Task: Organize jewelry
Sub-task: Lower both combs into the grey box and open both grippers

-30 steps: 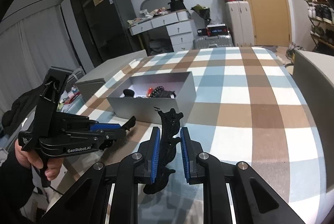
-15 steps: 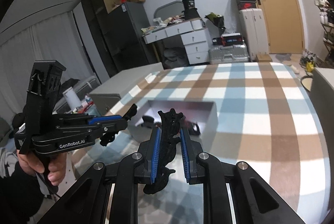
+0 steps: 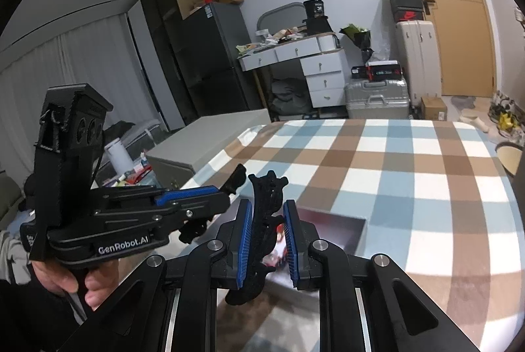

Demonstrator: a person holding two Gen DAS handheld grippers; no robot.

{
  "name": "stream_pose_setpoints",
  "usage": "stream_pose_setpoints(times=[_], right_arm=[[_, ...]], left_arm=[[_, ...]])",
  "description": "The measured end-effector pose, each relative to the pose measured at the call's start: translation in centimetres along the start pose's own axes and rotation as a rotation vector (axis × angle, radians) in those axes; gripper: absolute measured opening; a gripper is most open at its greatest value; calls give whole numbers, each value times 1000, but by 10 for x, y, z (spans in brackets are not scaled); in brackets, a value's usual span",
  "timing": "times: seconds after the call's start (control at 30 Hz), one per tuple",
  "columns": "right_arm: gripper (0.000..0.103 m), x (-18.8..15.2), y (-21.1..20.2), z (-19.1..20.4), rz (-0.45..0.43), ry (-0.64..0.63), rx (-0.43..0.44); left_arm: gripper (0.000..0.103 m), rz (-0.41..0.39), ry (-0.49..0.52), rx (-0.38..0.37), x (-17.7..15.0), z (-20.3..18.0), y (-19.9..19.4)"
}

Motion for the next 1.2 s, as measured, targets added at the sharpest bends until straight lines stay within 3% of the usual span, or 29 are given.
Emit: stream_pose_setpoints(times=[0.8,1.03,1.07,1.2], right_arm=[[19,-15,46,-19,71,60,7],[21,-18,51,-26,75,116,45],[21,-20,51,-28,76,124,48],[21,-21,45,-29,62,130,30]], left_arm=[[10,52,-30,-51,-7,12,31],[10,49,-76,-56,-8,21,38],[11,50,-81,-64,-9,22,38],[41,59,-101,-85,-10,25,36]])
Point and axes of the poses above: each gripper's, at about its wrist camera, not at the fingertips, and y roughly the way its jaws point, z to its left, x to its top, the point moved 3 cm from there along y, roughly the way its jaws point, and after that the axes turned 8 degrees about -y, right-handed, at the moved point
